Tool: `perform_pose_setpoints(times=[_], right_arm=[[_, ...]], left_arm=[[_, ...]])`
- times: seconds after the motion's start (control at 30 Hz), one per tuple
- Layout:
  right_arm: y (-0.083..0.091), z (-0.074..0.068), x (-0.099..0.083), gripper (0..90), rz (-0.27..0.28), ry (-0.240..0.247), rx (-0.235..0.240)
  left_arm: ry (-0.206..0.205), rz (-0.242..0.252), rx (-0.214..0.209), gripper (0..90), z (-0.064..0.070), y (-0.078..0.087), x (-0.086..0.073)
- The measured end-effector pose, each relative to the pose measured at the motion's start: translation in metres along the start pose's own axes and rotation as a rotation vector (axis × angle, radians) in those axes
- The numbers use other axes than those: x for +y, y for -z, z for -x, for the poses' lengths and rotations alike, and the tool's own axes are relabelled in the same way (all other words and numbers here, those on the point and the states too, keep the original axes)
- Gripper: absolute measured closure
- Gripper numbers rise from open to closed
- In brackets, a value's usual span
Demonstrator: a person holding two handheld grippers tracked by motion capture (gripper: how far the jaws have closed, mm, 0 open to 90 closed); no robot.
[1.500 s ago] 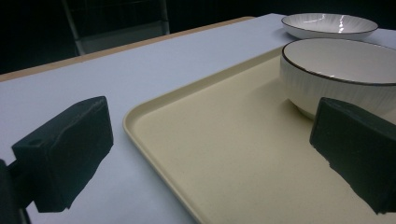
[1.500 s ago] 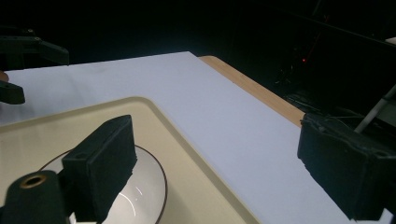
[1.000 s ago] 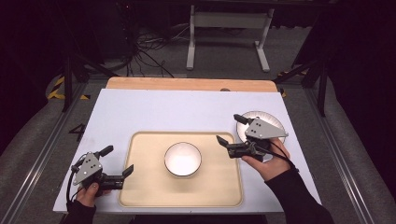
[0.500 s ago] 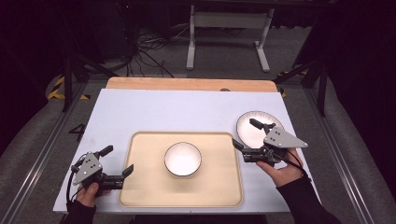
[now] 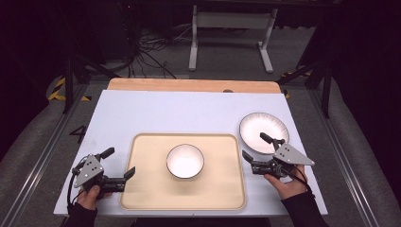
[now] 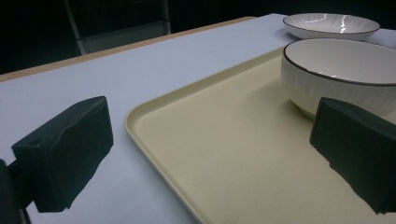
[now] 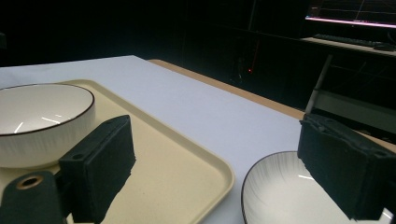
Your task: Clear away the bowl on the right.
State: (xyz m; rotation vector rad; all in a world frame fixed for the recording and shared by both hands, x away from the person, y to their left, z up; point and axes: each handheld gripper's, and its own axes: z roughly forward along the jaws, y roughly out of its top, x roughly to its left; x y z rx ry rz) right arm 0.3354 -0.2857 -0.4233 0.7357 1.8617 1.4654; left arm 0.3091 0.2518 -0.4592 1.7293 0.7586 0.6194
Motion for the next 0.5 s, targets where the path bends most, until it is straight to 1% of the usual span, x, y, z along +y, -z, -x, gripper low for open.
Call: perform_pose_setpoints(times=[0.07, 0.13, 0.27, 0.37, 0.5], right_arm=[[0.002, 0.000, -0.005, 11.1, 0.005, -0.003, -0.007], [0.002, 0.001, -0.010, 10.6, -0.004, -0.010, -0.008], [0.001, 0.001, -0.018, 9.9, -0.007, -0.029, -0.002], [0.000, 0.001, -0.020, 9.3, -0.009, -0.040, -0.003], [0.000, 0.000, -0.019, 8.7, 0.003, -0.037, -0.001]], left_arm=[[-0.001, 0.002, -0.001, 0.1, 0.000, 0.000, 0.000], [-0.003, 0.001, -0.002, 0.1, 0.000, 0.000, 0.000], [-0.008, 0.001, -0.001, 0.2, 0.001, 0.000, 0.000], [-0.006, 0.001, -0.004, 0.1, 0.001, 0.000, 0.000], [-0.006, 0.001, -0.005, 0.2, 0.001, 0.000, 0.000]])
